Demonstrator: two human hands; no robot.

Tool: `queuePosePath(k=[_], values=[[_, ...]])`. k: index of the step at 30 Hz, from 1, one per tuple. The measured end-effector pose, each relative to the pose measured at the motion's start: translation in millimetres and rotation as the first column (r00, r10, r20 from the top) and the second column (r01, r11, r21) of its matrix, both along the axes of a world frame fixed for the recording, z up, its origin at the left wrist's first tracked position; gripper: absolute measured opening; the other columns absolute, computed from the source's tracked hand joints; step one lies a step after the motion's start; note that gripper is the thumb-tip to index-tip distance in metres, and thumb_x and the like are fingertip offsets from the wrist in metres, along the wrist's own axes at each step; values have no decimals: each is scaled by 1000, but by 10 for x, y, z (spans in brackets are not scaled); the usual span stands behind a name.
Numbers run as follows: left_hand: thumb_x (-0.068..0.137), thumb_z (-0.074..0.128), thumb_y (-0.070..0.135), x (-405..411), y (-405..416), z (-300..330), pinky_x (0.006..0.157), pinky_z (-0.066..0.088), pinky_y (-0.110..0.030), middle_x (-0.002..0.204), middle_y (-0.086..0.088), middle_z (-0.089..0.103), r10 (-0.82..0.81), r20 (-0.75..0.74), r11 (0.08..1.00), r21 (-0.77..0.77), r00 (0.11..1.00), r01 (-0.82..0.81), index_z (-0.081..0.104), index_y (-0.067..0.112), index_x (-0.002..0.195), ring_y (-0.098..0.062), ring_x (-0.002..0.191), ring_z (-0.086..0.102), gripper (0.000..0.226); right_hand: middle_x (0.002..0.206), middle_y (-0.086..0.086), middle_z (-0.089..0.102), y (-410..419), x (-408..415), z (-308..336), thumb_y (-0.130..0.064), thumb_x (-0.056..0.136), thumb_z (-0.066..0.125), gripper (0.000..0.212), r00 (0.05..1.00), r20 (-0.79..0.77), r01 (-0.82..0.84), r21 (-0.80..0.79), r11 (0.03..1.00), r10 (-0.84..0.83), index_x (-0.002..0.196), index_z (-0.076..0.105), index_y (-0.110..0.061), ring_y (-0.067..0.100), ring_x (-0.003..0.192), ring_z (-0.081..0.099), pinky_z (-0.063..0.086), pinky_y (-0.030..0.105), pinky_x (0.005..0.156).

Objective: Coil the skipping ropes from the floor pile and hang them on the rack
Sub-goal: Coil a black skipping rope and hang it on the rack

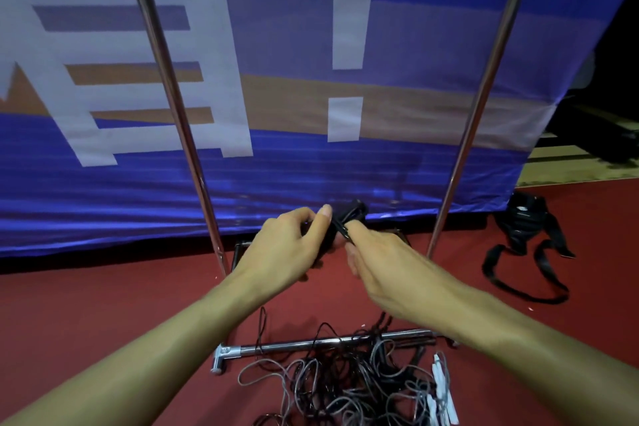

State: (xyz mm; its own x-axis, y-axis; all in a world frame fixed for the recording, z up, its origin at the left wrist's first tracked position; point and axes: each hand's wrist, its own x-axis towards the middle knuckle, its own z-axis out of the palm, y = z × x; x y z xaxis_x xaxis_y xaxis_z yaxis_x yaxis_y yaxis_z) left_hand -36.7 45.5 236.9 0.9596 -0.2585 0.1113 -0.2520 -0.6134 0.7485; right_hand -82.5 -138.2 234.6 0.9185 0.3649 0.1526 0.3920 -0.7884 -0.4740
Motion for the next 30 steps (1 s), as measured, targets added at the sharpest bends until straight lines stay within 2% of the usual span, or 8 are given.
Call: queuePosePath(k=[3,7,11,14,19,23,26,30], values=[[100,40,66,-40,-10,55,55,49,-29,60,0,70,22,-84,999,-41,996,-25,65,20,78,-20,58,69,57,77,-12,62,-43,-46,26,-52,107,28,39,1000,-22,-17,211,977,22,100,55,-25,12,71,57,46,33,70],[99,54,59,-87,-61,144,43,42,-24,64,0,70,-51,-275,957,-288,960,-32,70,10,87,-19,57,67,53,66,-16,57,-116,-6,36,-30,110,41,29,998,45,-42,226,973,32,90,63,-27,7,64,54,37,18,64],[102,59,42,-94,-93,162,38,38,-21,64,-13,65,-126,-317,919,-394,940,-10,68,4,92,-15,46,57,40,64,-12,62,-188,39,-34,-35,108,45,34,980,-177,-53,198,979,89,85,69,-26,3,58,56,43,20,60],[99,63,41,-41,-18,250,37,34,-20,70,-12,67,-142,-313,892,-452,939,-16,69,4,97,-17,47,56,37,66,-12,50,-359,89,-125,-59,104,40,45,908,-369,-138,182,974,197,92,73,-31,10,64,50,50,43,72],[92,69,40,-81,48,354,37,34,-19,86,-11,72,-300,-371,846,-530,879,65,71,5,106,-17,54,55,38,79,-8,44,-659,225,-173,-72,92,51,60,659,-615,73,625,777,432,99,75,-18,10,75,39,40,26,76],[93,74,30,-165,15,341,35,37,-19,85,-12,70,-524,-419,816,-498,742,295,74,21,90,-18,54,57,9,76,-7,58,-783,256,-154,-63,92,61,38,790,-507,-204,314,927,345,76,67,-29,10,73,51,43,26,75],[94,74,30,-234,-55,318,47,54,-26,98,-13,76,-577,-528,814,-309,624,491,68,14,105,-25,67,69,20,78,-4,65,-836,289,-68,-45,91,71,28,885,-420,-120,216,969,203,82,72,-19,9,76,57,44,30,79],[97,71,31,-274,-219,191,69,64,-36,101,-7,78,-499,-612,822,-110,614,558,58,10,120,-24,78,74,33,86,-18,73,-786,233,54,-51,92,70,20,967,-235,-89,44,995,97,88,76,-32,0,84,66,50,27,84]])
